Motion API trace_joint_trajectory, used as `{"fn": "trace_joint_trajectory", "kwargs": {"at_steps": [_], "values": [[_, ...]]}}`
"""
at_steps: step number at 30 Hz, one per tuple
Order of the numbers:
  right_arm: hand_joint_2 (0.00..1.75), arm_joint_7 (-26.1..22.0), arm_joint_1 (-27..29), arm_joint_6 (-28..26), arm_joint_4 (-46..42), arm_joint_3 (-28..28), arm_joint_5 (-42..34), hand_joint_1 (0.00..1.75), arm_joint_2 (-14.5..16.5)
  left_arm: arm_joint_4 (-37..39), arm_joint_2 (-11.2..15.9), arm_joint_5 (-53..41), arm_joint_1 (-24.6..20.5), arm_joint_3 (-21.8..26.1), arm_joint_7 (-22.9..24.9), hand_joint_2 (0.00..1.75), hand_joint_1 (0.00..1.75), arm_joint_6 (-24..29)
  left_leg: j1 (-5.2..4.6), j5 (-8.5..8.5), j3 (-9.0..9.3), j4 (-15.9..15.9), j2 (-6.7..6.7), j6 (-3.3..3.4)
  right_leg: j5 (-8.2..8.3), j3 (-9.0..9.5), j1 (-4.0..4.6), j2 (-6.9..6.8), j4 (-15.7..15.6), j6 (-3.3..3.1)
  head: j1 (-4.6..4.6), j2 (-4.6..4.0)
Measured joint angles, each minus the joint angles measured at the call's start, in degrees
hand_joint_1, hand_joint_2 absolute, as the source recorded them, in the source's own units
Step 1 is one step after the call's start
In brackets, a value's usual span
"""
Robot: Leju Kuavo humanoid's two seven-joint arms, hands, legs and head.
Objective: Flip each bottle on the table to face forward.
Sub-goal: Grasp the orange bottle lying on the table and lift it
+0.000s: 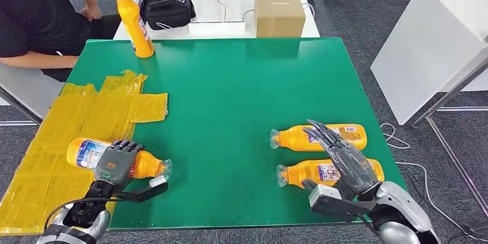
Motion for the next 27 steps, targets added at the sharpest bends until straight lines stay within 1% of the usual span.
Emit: {"fn": "trace_joint_trajectory", "kwargs": {"at_steps": [4, 6, 8, 11, 14, 17, 22, 27], "values": [[1.75, 3.1, -2.51, 1.8, 1.63, 0.73, 0.46, 0.0, -1.34, 2.18, 0.16, 1.67, -1.16, 0.26, -0.4, 0.0, 0.0, 0.04, -0.01, -0.04, 0.16, -0.02, -0.24, 0.02, -0.02, 0.19, 0.01, -0.18, -0.01, -0.04, 0.01, 0.0], [1.75, 4.63, -3.2, 3.07, 2.52, 0.99, 0.5, 0.0, -2.79, 2.65, 0.41, 4.0, -1.29, 0.61, -1.79, 0.0, 0.0, 0.03, -0.01, 0.12, 0.17, -0.02, -0.24, 0.01, 0.03, 0.21, 0.0, -0.18, 0.0, -0.04, 0.0, 0.0], [1.75, 5.72, -3.54, 4.02, 3.62, 1.11, 0.56, 0.0, -4.6, 2.8, 0.86, 7.37, -1.22, 0.91, -4.16, 0.0, 0.0, -0.3, -0.02, 0.28, 0.17, -0.02, -0.23, -0.01, 0.07, 0.2, -0.01, -0.18, 0.01, -0.04, 0.0, 0.0], [1.75, 6.19, -3.47, 4.42, 4.99, 0.94, 0.73, 0.0, -6.86, 2.57, 1.73, 11.56, -0.98, 1.08, -6.68, 0.0, 0.0, -1.59, -0.08, 0.3, 0.2, 0.0, -0.23, 0.0, 0.06, 0.2, -0.07, -0.18, 0.03, -0.01, 0.01, 0.0], [1.75, 6.22, -3.15, 4.45, 5.73, 0.62, 0.77, 0.0, -8.42, 2.32, 2.47, 13.12, -0.68, 1.32, -7.09, 0.0, 0.0, -2.37, -0.12, 0.18, 0.19, 0.0, -0.17, 0.01, 0.04, 0.17, -0.1, -0.15, 0.03, 0.01, 0.01, 0.0], [1.75, 6.45, -2.77, 4.57, 6.14, 0.44, 0.82, 0.0, -9.35, 2.16, 2.74, 14.18, -0.22, 1.69, -7.46, 0.0, 0.0, -2.49, -0.16, 0.05, 0.22, 0.0, 0.01, 0.06, 0.0, 0.11, -0.09, -0.09, 0.02, 0.0, -0.01, 0.0], [1.75, 7.08, -0.35, 4.78, 6.01, -0.66, 1.26, 0.0, -11.18, 1.19, 2.78, 20.07, 1.15, 3.13, -10.28, 0.0, 0.0, -0.63, -0.16, -0.04, 0.26, -0.02, 0.1, 0.02, -0.1, 0.1, -0.07, -0.07, 0.02, 0.01, 0.0, 0.0], [1.75, 8.21, 6.1, 4.79, 3.79, -4.26, 2.35, 0.0, -14.75, -3.75, 1.83, 30.07, 4.82, 6.75, -15.29, 0.0, 0.0, 2.01, -0.15, -0.12, 0.2, -0.02, 0.16, 0.02, -0.19, -0.04, -0.06, -0.02, 0.02, 0.05, 0.0, 0.0]]}}
